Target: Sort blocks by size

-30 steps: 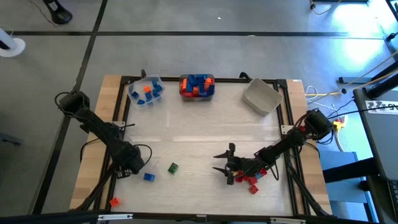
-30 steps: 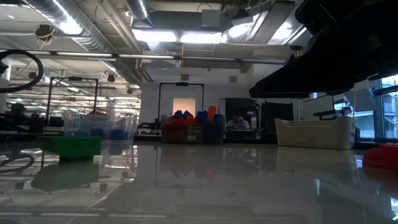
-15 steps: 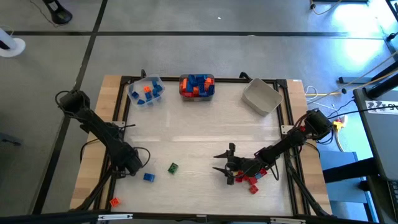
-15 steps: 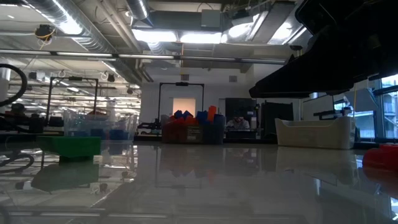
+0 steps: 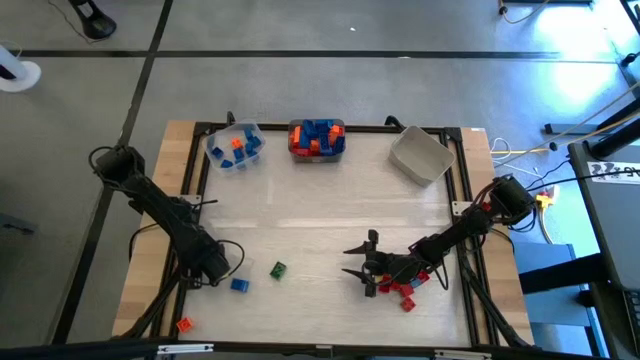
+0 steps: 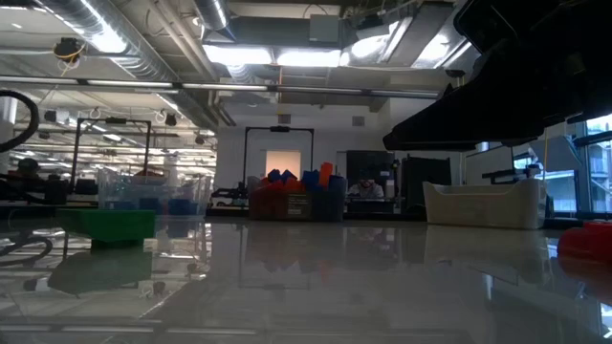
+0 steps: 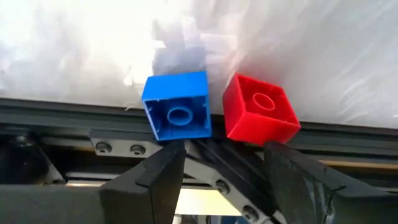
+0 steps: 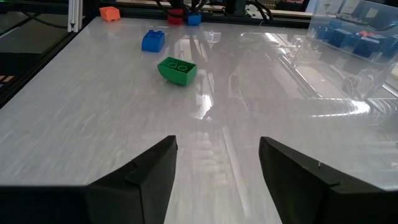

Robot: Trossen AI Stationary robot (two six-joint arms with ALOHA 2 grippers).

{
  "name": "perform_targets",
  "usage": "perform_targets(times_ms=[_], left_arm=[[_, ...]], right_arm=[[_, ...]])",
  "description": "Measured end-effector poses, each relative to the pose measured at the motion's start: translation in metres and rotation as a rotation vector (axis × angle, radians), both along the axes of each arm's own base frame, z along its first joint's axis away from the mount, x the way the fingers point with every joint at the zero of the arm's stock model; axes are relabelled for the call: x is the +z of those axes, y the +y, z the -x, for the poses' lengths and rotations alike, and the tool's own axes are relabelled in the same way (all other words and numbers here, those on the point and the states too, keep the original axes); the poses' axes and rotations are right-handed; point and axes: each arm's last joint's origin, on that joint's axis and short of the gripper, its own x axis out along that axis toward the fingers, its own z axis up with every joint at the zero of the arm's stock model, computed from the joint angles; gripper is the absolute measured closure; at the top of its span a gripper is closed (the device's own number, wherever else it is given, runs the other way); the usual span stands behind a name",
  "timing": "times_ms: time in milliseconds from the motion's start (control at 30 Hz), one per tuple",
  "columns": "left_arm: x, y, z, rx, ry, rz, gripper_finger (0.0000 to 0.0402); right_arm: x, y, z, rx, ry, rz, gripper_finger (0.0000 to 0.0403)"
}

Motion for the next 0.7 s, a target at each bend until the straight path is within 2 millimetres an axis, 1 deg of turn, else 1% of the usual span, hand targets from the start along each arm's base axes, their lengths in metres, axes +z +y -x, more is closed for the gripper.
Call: perform_targets(times_ms=[400,567,700], left_arm=[[0.008,-0.004,-0.008,0.035,-0.083,-0.042,0.0192],[0.012,-0.003,-0.014,0.075,-0.106,-0.050,0.0192],[0.019,-0.002,-0.018,0.112,-0.108,-0.047,0.0192]], right_arm=[[0.000,0.000,0.000,0.000,0.000,0.000,0.0173],[0.000,0.000,0.000,0.000,0.000,0.000,0.0173],[0.000,0.000,0.000,0.000,0.000,0.000,0.0173]])
